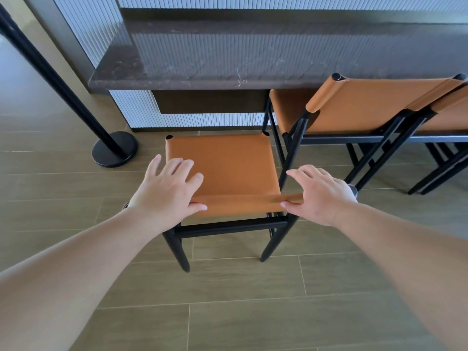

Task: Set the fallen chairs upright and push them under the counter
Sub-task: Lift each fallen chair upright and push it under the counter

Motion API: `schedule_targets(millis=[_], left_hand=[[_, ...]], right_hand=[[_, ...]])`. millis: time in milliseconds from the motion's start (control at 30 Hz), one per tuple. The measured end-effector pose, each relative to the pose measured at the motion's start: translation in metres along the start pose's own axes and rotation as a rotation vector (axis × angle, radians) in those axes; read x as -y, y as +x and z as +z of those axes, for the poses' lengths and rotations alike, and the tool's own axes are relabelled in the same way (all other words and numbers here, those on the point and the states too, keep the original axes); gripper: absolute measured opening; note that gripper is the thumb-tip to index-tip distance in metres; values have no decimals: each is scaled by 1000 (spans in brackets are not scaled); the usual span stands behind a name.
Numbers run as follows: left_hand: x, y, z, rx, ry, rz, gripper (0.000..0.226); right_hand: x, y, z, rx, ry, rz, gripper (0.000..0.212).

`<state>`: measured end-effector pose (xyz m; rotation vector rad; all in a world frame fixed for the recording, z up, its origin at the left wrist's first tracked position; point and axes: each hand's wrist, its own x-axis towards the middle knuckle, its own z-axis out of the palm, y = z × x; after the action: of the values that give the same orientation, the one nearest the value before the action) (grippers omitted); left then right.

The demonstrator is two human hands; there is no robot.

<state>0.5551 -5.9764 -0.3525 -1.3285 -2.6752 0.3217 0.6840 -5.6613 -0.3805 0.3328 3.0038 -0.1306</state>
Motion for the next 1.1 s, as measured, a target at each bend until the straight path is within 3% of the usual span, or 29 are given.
schedule_targets(millis=[500, 1100], left_hand=[[99, 63, -11, -53, 174, 6, 79], [193, 163, -18, -77, 171, 30, 72]], right_hand=[[36, 80, -42, -133, -60, 57, 82], [44, 227, -113, -120, -50, -6, 83]])
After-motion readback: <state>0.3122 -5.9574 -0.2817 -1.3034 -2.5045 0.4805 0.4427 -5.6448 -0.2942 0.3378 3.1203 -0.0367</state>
